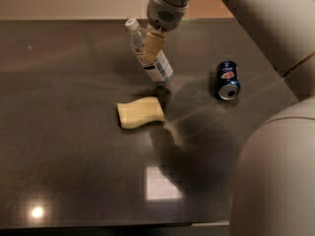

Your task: Knock blue plastic bottle over

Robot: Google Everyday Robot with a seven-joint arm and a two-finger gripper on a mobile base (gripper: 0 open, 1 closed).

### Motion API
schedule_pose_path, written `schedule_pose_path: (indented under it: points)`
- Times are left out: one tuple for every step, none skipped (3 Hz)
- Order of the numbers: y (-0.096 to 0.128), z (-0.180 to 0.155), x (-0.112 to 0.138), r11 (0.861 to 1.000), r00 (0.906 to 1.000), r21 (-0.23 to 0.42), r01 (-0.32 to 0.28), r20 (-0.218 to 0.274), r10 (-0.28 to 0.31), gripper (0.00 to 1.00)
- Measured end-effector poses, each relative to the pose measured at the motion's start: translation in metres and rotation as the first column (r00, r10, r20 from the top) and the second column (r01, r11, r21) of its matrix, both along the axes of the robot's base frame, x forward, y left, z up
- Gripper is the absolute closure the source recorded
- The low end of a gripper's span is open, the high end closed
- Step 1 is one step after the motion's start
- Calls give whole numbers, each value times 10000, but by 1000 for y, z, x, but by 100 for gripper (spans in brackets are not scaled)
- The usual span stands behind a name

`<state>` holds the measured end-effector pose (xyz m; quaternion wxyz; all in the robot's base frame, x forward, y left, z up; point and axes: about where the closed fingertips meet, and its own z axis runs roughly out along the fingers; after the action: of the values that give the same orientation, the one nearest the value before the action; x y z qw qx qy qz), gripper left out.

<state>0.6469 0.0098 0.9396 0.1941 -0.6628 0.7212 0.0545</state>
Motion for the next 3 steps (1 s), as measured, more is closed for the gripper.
schedule_pose_path:
  points:
    - [-21,-8,5,9971,10000,-757,9,-48,-13,100]
    - [-33,-15,6,9874,9993,-1538,-367,-155,347,100]
    - [-39,-19,8,9783,9981,-1980,-612,-186,587,100]
